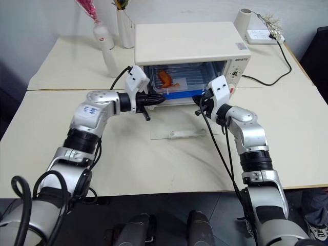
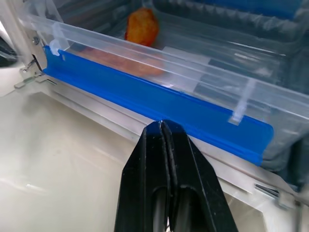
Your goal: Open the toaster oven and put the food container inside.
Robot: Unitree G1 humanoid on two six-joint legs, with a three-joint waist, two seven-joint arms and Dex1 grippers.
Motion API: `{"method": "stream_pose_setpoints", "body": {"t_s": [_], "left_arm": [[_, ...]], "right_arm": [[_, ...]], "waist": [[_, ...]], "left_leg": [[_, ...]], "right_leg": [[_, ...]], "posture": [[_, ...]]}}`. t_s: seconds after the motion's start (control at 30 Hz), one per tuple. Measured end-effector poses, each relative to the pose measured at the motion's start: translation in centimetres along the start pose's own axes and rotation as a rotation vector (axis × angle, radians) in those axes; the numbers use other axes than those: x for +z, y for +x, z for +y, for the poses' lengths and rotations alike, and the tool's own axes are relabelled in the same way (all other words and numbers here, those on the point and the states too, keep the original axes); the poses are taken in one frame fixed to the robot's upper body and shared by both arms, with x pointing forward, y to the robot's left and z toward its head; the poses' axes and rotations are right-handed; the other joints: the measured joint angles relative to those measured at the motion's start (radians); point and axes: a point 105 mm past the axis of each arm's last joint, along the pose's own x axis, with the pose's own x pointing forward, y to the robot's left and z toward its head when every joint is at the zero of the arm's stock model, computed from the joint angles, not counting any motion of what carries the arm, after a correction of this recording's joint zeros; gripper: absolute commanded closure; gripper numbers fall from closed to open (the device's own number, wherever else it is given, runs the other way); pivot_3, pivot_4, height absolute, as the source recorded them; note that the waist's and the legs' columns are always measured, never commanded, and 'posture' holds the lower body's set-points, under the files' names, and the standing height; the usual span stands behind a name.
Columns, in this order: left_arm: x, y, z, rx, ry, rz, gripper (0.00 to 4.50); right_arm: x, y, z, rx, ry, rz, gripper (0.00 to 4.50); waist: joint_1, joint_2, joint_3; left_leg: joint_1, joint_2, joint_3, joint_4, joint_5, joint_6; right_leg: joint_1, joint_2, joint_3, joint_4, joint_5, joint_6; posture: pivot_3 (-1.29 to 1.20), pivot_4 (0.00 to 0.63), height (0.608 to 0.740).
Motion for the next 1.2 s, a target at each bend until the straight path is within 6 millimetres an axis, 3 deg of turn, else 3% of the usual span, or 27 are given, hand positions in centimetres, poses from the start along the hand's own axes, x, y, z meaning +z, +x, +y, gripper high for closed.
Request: {"method": "stream_pose_setpoints", "body": {"t_s": [0.1, 0.2, 0.33, 0.43, 0.6, 0.67, 0.9, 1.03, 1.2], "left_arm": [[0.9, -2.6, -1.1, -0.064, -0.011, -0.015, 4.5], [1.3, -5.6, -2.3, -0.125, -0.049, -0.018, 3.93], [2.3, -9.4, -3.3, -0.195, -0.079, -0.027, 2.83], [3.4, -11.8, -4.2, -0.243, -0.066, -0.013, 1.92], [3.6, -14.0, -5.3, -0.295, -0.048, 0.033, 0.47], [3.8, -14.1, -5.5, -0.307, -0.033, 0.037, 0.02], [4.4, -14.3, -5.7, -0.317, 0.029, 0.035, 0.02], [4.6, -14.1, -5.6, -0.307, 0.048, 0.03, 0.02], [5.2, -13.9, -5.5, -0.289, 0.073, 0.017, 0.02]], "right_arm": [[-0.5, -1.3, -0.1, 0.009, -0.012, 0.03, 4.46], [-0.6, -3.4, 0.5, 0.052, 0.0, 0.06, 4.5], [-0.8, -7.6, 1.3, 0.119, 0.024, 0.122, 4.5], [-1.0, -10.5, 3.2, 0.207, 0.067, 0.171, 4.5], [-2.4, -14.1, 6.4, 0.289, 0.154, 0.255, 4.5], [-2.9, -14.2, 6.7, 0.257, 0.172, 0.261, 4.5], [-6.3, -12.6, 3.2, -0.048, 0.226, 0.264, 4.5], [-7.8, -11.6, 2.1, -0.102, 0.245, 0.273, 4.5], [-7.9, -10.3, 1.1, -0.127, 0.216, 0.254, 4.5]], "waist": [[-0.007, 0.0, 0.0], [-0.006, 0.0, 0.0], [0.002, 0.0, 0.0], [0.016, 0.0, 0.0], [0.03, 0.0, 0.0], [0.033, 0.0, 0.0], [0.037, 0.0, 0.0], [0.037, 0.0, 0.0], [0.036, 0.0, 0.0]], "left_leg": [[0.0, 0.0, -0.001, 0.0, 0.0, 0.0], [0.0, 0.0, -0.003, 0.0, 0.0, 0.0], [0.0, 0.0, -0.004, 0.001, 0.0, 0.0], [0.001, 0.0, -0.003, 0.001, 0.0, 0.0], [0.002, 0.0, -0.001, 0.001, 0.0, 0.0], [0.003, 0.0, -0.001, 0.001, 0.0, 0.0], [0.006, 0.0, 0.004, 0.0, 0.0, 0.0], [0.006, 0.0, 0.004, 0.0, 0.0, 0.0], [0.006, 0.0, 0.004, 0.0, 0.0, 0.0]], "right_leg": [[0.0, 0.0, 0.0, 0.001, 0.0, 0.0], [0.0, 0.0, 0.0, 0.001, 0.0, 0.0], [0.0, -0.001, 0.0, 0.0, 0.0, 0.0], [0.001, 0.0, 0.001, 0.0, 0.0, 0.0], [0.003, 0.0, 0.001, 0.0, 0.0, 0.0], [0.004, 0.0, 0.002, 0.0, 0.0, 0.0], [0.004, 0.0, 0.004, 0.001, 0.0, -0.001], [0.004, 0.0, 0.004, 0.001, 0.0, -0.001], [0.004, 0.0, 0.004, 0.001, 0.0, -0.001]], "posture": [[0.0, 0.15, 0.74], [0.0, 0.15, 0.74], [0.0, 0.15, 0.74], [0.0, 0.15, 0.74], [0.0, 0.15, 0.74], [0.0, 0.15, 0.74], [0.0, 0.15, 0.74], [0.0, 0.15, 0.74], [0.0, 0.15, 0.74]]}}
